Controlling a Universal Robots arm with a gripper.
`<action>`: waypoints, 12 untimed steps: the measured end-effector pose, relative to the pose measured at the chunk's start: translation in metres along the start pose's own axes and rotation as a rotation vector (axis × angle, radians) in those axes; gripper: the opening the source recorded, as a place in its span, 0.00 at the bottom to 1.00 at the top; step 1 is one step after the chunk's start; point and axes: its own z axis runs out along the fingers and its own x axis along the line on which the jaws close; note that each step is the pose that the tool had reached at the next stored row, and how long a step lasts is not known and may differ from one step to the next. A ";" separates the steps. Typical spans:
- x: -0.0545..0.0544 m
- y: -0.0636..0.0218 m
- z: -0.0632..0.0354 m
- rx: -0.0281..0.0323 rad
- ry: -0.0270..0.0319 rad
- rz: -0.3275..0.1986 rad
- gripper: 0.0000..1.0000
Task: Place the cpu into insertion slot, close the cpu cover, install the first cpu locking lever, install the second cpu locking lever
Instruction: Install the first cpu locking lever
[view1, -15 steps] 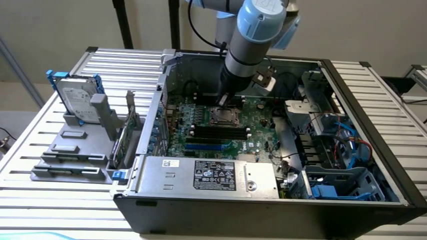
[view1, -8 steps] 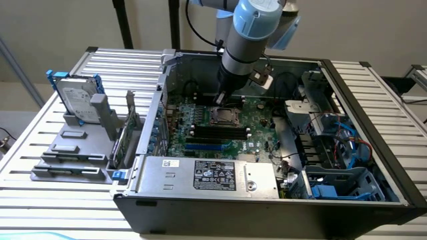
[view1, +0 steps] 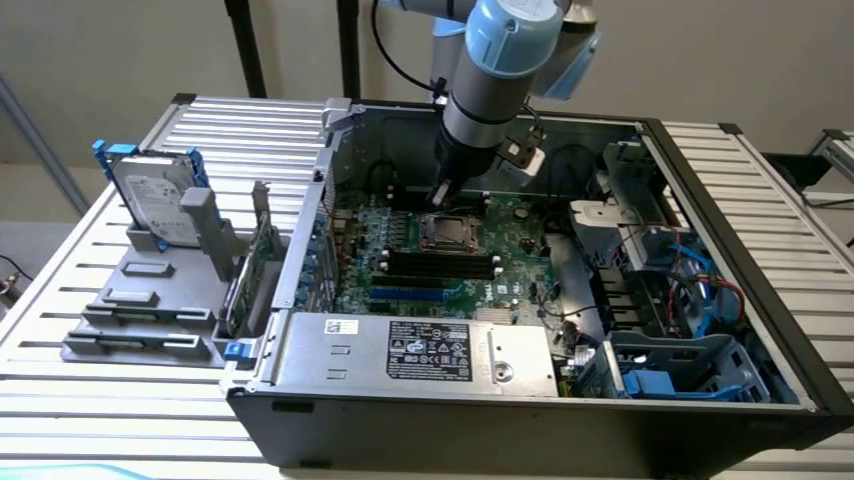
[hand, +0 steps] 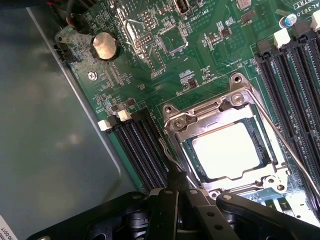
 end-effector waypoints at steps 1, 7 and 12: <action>0.000 0.0003 0.0000 -0.0001 0.0001 0.000 0.11; 0.002 0.0050 -0.0004 -0.0001 -0.0003 0.000 0.11; 0.002 0.0090 0.0000 0.0000 -0.0002 0.000 0.11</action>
